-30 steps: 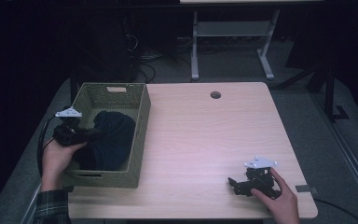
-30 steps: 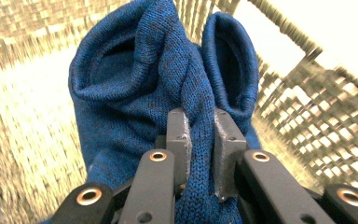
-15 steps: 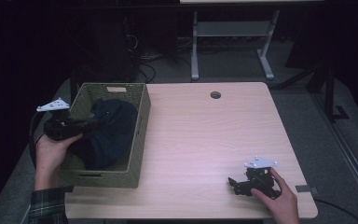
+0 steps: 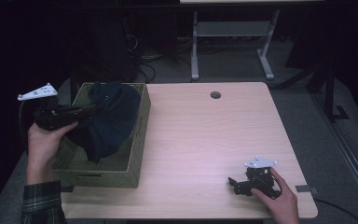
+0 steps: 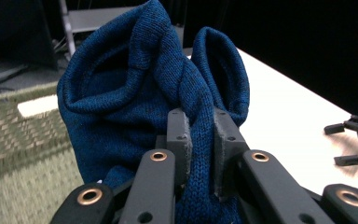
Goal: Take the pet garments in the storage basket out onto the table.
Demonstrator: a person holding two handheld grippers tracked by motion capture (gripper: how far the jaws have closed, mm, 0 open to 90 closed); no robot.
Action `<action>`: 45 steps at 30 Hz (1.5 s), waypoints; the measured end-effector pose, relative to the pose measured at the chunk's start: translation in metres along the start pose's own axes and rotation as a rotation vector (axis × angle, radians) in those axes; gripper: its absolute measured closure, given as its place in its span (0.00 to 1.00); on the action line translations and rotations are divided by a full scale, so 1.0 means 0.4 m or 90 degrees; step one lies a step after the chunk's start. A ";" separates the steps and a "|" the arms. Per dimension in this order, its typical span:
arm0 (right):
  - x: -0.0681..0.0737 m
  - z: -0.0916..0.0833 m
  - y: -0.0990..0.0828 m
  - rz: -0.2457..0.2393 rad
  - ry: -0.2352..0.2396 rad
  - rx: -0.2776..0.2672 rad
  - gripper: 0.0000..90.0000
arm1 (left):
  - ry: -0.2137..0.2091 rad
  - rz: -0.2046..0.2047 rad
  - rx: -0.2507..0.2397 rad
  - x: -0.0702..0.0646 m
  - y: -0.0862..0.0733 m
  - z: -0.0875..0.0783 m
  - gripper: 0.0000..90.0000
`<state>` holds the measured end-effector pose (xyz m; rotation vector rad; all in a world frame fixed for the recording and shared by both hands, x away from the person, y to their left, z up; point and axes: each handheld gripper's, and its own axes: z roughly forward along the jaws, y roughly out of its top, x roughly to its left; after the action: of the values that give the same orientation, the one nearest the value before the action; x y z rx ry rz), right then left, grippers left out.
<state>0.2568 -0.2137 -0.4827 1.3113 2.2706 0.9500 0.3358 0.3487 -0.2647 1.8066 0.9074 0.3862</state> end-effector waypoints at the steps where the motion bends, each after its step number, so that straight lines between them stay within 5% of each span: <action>1: 0.000 0.000 0.000 0.000 0.000 0.000 0.00 | -0.001 0.006 -0.004 -0.005 0.008 -0.001 0.88; 15: 0.000 0.000 0.000 -0.001 0.000 0.000 0.00 | -0.069 0.022 -0.031 -0.060 0.070 0.033 0.88; 26: 0.000 0.000 0.000 -0.002 0.000 0.000 0.01 | -0.140 0.034 -0.041 -0.139 0.114 0.103 0.88; 45: 0.001 -0.001 0.000 0.002 0.001 0.003 0.01 | -0.211 0.061 -0.021 -0.254 0.148 0.249 0.88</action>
<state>0.2563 -0.2137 -0.4825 1.3167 2.2740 0.9482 0.3553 0.1980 -0.2380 1.8194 0.5824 0.1519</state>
